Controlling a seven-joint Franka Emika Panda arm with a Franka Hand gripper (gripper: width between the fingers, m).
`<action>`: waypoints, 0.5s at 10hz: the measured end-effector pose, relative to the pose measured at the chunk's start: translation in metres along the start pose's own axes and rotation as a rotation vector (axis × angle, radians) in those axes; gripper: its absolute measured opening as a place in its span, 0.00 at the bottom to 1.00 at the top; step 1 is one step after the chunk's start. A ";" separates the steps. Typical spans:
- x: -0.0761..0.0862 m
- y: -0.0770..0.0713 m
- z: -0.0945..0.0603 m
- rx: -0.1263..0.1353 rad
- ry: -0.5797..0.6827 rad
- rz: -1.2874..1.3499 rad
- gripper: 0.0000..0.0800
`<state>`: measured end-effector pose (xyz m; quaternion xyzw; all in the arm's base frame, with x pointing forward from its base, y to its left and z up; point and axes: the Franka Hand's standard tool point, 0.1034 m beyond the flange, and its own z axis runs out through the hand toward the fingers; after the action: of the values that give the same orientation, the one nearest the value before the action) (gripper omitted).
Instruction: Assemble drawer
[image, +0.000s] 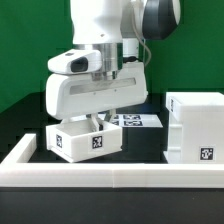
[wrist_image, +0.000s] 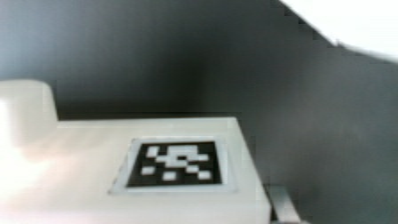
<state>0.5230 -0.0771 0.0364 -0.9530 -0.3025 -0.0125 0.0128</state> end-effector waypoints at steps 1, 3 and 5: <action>-0.002 0.002 0.000 -0.005 -0.008 -0.078 0.05; -0.004 0.004 0.000 -0.009 -0.020 -0.212 0.05; -0.003 -0.005 0.001 -0.006 -0.051 -0.474 0.05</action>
Offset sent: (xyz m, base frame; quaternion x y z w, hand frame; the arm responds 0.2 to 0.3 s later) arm -0.0168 0.0156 -0.0029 0.0522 0.0131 -0.3418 0.9382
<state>0.5175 -0.0745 0.0357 -0.8554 -0.5179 0.0078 -0.0011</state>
